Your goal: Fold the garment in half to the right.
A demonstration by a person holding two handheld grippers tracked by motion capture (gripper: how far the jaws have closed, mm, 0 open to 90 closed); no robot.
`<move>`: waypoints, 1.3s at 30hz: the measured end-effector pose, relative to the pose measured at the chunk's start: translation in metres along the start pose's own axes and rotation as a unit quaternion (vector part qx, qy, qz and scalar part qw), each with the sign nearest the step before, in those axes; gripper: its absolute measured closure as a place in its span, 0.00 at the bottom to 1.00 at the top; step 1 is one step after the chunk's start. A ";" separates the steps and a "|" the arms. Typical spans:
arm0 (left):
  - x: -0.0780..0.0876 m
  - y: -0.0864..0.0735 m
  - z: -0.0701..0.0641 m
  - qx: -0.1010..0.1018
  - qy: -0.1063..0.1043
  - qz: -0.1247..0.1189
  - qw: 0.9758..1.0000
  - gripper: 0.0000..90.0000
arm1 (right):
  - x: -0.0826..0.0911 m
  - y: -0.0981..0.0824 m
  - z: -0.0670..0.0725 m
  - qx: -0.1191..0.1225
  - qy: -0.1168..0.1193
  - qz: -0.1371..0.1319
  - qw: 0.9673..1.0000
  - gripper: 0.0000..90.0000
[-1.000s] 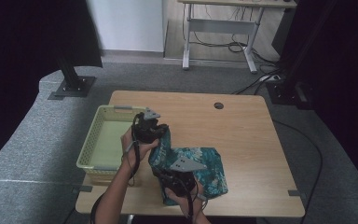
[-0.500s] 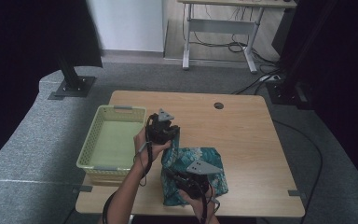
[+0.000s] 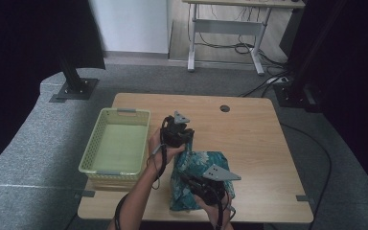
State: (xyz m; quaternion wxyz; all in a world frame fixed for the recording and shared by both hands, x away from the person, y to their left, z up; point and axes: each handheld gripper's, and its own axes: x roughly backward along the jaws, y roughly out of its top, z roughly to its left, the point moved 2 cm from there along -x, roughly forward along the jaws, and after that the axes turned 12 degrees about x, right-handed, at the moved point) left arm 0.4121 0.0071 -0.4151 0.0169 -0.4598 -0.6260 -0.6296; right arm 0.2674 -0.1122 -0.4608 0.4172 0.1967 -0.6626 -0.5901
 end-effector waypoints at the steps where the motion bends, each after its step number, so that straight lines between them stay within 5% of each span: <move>1: -0.003 0.000 -0.002 -0.001 0.000 0.002 1.000 0.95 | 0.001 -0.002 -0.001 0.004 -0.003 0.003 1.000 0.93; 23: -0.053 -0.009 -0.027 -0.004 -0.008 0.035 0.999 0.95 | 0.034 -0.039 -0.036 -0.009 -0.043 0.032 0.999 0.92; 39: -0.083 -0.021 -0.038 -0.008 -0.017 0.059 0.998 0.94 | 0.042 -0.068 -0.055 -0.023 -0.078 0.071 0.994 0.91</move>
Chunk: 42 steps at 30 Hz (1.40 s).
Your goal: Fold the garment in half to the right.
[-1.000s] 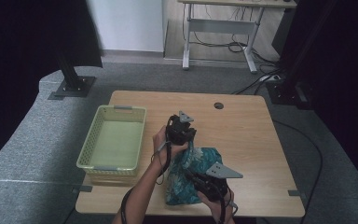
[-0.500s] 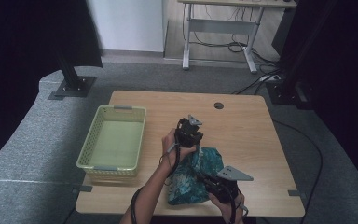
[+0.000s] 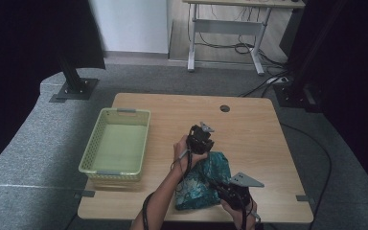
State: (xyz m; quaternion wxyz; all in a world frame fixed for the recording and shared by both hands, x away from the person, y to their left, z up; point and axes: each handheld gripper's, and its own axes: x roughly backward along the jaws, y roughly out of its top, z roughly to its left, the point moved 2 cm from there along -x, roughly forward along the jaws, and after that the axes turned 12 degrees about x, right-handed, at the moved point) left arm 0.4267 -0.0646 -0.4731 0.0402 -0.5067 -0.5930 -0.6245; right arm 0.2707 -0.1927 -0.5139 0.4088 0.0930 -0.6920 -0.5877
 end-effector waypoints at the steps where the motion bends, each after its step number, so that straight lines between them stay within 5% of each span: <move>1: -0.002 -0.001 -0.001 0.000 0.001 0.002 1.000 0.94 | 0.000 -0.002 0.000 -0.001 -0.001 0.002 1.000 0.91; 21: -0.041 -0.016 -0.019 -0.009 -0.007 0.037 0.999 0.93 | -0.008 -0.037 -0.011 -0.022 -0.017 0.045 0.999 0.90; 42: -0.058 -0.024 -0.033 -0.014 -0.008 0.047 0.999 0.87 | -0.009 -0.052 -0.018 -0.039 -0.037 0.081 0.995 0.86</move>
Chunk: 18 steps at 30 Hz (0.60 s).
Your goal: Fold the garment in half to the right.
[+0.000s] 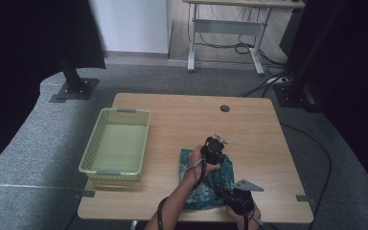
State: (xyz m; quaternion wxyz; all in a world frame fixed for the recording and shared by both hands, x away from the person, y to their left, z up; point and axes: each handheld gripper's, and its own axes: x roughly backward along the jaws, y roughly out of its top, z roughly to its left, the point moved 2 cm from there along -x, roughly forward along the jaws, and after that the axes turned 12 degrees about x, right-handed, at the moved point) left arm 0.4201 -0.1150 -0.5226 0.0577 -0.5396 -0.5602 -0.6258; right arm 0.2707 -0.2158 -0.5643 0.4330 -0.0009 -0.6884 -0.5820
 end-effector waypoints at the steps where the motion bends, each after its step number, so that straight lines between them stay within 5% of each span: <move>1: 0.000 0.000 -0.001 0.000 0.000 0.000 1.000 0.86 | 0.000 0.000 0.000 -0.001 0.001 0.000 1.000 0.86; 5: 0.002 0.001 -0.003 0.003 -0.017 -0.006 1.000 0.82 | 0.004 0.000 -0.003 -0.005 -0.006 -0.006 1.000 0.77; 11: 0.020 0.005 -0.007 -0.007 -0.023 -0.038 0.999 0.68 | 0.015 -0.001 -0.011 0.001 -0.049 -0.006 0.999 0.63; 18: 0.038 0.000 -0.001 0.003 -0.002 -0.058 0.998 0.53 | 0.025 -0.009 -0.018 0.002 -0.079 0.006 0.997 0.55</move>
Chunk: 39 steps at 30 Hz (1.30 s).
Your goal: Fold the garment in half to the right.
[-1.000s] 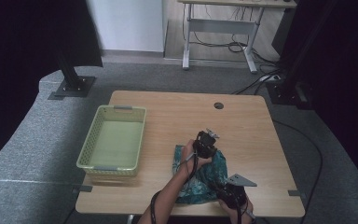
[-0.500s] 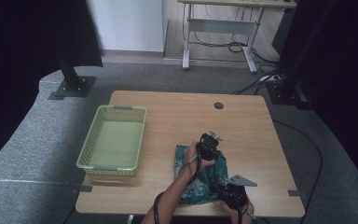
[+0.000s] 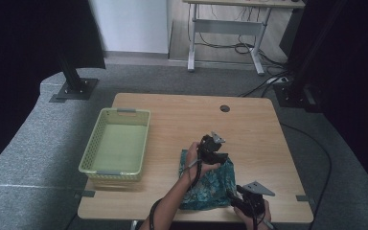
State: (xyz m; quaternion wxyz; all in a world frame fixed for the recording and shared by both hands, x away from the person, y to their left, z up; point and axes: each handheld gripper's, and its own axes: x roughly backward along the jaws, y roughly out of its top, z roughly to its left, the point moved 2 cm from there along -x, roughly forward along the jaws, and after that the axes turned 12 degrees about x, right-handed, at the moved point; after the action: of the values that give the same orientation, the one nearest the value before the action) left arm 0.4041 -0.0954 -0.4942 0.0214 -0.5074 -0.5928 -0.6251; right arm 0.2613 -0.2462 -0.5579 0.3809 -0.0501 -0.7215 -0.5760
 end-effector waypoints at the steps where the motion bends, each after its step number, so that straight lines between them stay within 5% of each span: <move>1: 0.002 -0.001 0.001 0.003 0.001 -0.003 1.000 0.52 | 0.000 -0.001 0.000 0.001 0.000 0.002 1.000 0.55; 3: 0.008 -0.003 0.004 0.002 -0.004 -0.006 1.000 0.49 | 0.000 -0.003 -0.002 0.000 0.002 0.004 1.000 0.54; 10: 0.029 -0.006 0.006 -0.020 -0.009 -0.014 1.000 0.46 | 0.011 0.013 -0.002 0.011 0.013 -0.052 0.999 0.50; 21: 0.059 -0.023 0.020 -0.045 0.010 -0.021 0.999 0.44 | 0.007 0.021 0.006 0.027 0.035 -0.062 0.997 0.48; 39: 0.070 -0.050 0.058 -0.011 0.020 -0.020 1.000 0.44 | 0.000 0.018 0.006 0.033 0.046 -0.051 0.997 0.47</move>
State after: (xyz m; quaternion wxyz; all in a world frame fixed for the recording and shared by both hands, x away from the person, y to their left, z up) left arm 0.3742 0.0038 -0.4968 0.0155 -0.4829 -0.5952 -0.6422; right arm 0.2672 -0.2357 -0.5440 0.3852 0.0254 -0.7234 -0.5724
